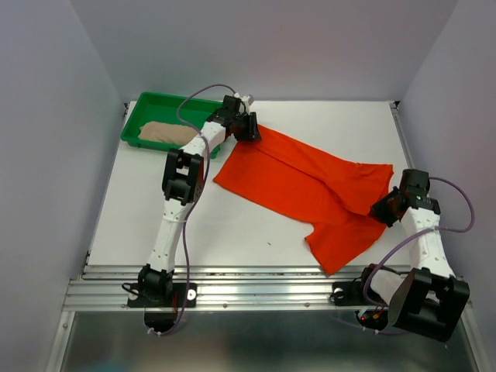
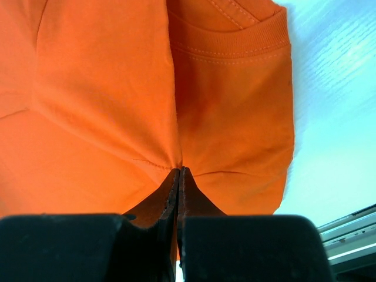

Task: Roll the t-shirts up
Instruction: Fold the T-shirt at the center of the board.

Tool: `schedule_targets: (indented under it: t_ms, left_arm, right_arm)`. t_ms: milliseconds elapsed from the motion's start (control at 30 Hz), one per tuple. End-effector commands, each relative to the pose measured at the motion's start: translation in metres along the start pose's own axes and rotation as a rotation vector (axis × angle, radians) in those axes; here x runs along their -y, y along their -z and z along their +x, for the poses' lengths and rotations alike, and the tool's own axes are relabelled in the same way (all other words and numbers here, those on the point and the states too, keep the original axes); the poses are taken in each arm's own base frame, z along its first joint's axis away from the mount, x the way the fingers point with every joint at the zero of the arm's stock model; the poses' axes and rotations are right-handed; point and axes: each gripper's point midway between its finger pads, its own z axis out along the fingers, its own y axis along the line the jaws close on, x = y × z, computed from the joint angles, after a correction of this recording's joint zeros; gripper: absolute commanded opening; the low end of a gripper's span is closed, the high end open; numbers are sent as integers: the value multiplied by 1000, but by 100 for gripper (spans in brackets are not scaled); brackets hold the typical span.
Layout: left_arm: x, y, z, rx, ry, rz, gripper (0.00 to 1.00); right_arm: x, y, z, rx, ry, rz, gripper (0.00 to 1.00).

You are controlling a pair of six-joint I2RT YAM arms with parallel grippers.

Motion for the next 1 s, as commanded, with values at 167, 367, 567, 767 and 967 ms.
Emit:
schedule_targets:
  t_ms: [167, 367, 567, 767, 967]
  left_arm:
    - [-8, -1, -1, -7, 8, -6, 49]
    - [-8, -1, 0, -9, 12, -3, 49]
    - [-8, -2, 1, -13, 12, -1, 49]
    - [-11, -3, 4, -19, 16, -5, 49]
    - [-10, -3, 3, -18, 12, -3, 49]
  right_arm:
    - [-4, 14, 7, -19, 6, -5, 1]
    - [-6, 10, 16, -43, -18, -16, 1]
    - [-2, 10, 20, -36, -34, 1, 1]
    - [4, 4, 31, -60, -50, 25, 1]
    - [11, 3, 26, -36, -54, 72, 22]
